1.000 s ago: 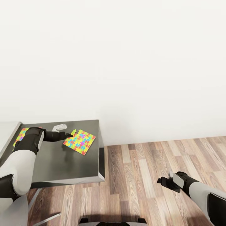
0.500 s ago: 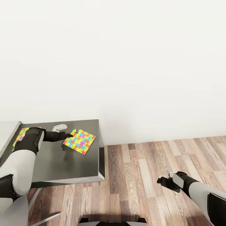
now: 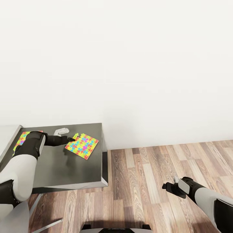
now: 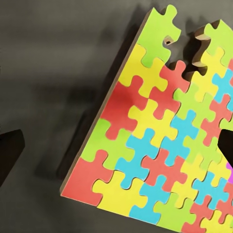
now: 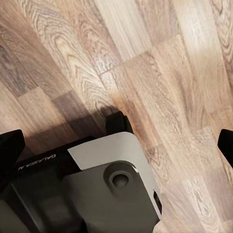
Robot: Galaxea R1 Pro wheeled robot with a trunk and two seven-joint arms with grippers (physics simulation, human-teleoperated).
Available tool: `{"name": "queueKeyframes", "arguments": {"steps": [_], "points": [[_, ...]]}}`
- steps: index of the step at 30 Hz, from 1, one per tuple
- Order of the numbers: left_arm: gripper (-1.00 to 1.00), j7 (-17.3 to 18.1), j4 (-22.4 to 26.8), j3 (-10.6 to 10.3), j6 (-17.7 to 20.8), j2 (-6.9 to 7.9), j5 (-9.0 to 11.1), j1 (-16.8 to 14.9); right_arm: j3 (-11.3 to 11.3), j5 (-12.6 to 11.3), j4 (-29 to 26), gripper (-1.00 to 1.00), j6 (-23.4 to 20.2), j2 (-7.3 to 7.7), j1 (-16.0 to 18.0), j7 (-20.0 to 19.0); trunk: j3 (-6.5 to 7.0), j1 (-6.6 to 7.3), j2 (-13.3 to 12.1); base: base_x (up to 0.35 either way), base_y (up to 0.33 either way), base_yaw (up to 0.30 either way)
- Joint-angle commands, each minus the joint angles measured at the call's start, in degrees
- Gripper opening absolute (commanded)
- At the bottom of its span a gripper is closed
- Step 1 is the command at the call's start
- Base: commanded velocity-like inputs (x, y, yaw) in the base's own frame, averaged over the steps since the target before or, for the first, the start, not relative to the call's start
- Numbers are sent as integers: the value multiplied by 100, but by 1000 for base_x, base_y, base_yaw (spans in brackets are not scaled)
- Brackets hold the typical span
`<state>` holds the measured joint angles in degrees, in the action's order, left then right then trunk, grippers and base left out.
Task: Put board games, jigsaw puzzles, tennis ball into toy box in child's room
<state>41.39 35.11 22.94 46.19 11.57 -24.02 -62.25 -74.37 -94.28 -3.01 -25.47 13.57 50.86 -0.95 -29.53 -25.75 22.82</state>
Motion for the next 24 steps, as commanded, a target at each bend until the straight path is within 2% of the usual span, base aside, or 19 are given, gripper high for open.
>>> {"name": "queueKeyframes", "arguments": {"steps": [1,24], "points": [[100,54,4,32,22,-5,-60,-6,-43,-20,-8,100,-20,5,4,-10,-12,-3,10,0,0,0],[100,54,4,42,22,-5,-60,-6,-43,-20,-8,100,-20,21,5,-10,-163,-3,10,0,0,0]]}}
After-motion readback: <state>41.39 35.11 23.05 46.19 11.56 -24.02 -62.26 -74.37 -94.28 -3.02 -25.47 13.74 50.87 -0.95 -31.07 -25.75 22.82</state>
